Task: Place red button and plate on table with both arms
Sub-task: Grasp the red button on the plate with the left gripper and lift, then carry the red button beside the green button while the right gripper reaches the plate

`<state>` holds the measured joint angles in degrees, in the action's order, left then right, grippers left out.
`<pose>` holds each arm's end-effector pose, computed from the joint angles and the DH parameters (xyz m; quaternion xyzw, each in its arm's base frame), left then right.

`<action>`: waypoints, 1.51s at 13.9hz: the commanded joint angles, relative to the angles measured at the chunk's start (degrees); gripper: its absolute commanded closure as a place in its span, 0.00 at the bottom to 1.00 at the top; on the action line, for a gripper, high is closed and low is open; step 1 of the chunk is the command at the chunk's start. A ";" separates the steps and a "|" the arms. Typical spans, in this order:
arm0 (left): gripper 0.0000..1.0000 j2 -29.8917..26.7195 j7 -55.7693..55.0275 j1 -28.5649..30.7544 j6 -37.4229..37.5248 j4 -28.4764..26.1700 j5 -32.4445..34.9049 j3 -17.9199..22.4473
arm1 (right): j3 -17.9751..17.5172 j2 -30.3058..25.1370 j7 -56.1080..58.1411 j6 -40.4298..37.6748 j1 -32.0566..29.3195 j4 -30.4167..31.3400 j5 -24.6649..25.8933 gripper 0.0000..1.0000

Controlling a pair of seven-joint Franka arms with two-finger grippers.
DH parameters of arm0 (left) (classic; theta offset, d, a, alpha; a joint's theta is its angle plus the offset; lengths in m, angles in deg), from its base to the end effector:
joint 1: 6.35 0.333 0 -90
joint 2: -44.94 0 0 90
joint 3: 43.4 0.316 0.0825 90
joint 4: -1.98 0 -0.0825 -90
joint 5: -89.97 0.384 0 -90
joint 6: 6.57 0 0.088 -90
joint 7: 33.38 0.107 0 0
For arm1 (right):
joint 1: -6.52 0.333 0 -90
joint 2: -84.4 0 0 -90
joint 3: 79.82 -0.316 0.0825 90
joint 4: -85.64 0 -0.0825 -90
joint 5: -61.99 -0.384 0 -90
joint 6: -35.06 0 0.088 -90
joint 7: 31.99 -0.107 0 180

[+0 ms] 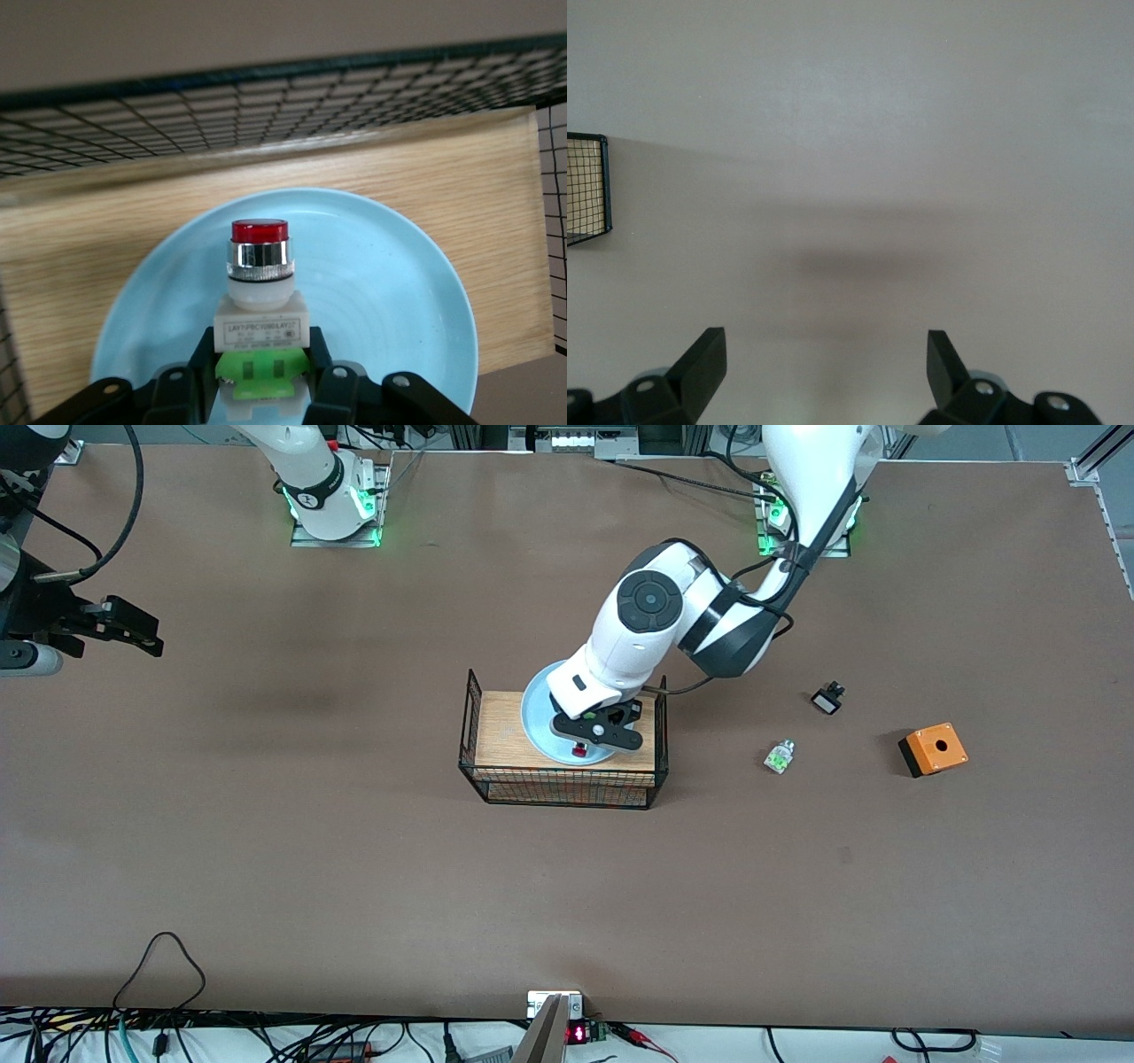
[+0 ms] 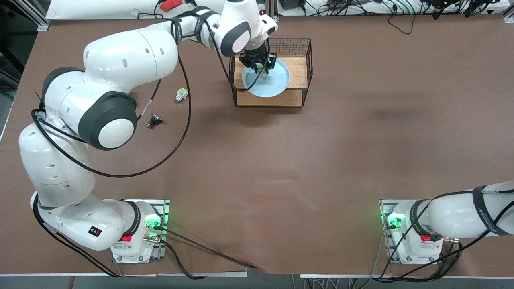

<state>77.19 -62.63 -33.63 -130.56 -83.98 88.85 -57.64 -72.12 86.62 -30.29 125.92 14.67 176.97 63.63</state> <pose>0.5534 -0.4509 0.3597 0.9925 -0.0793 0.0053 0.0933 0.5658 0.0028 0.5934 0.9994 0.0193 -0.0235 0.0166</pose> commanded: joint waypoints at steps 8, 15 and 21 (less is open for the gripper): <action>0.87 -6.94 11.18 16.60 35.22 11.35 1.30 0.36 | -8.21 0.76 -35.47 -1.13 6.51 -1.76 -6.73 0.00; 0.83 1.05 38.73 29.64 33.39 8.28 12.44 0.36 | -11.30 9.28 -59.32 3.87 20.13 -5.37 -6.56 0.00; 0.83 5.19 40.67 35.62 12.94 -3.74 16.76 0.53 | -11.30 16.40 -79.72 14.94 29.19 -5.46 -6.21 0.00</action>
<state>82.88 -24.15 -0.76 -110.93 -82.79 103.74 -56.21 -83.97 100.70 -104.29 139.18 41.61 173.48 57.62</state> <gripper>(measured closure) 0.577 0.000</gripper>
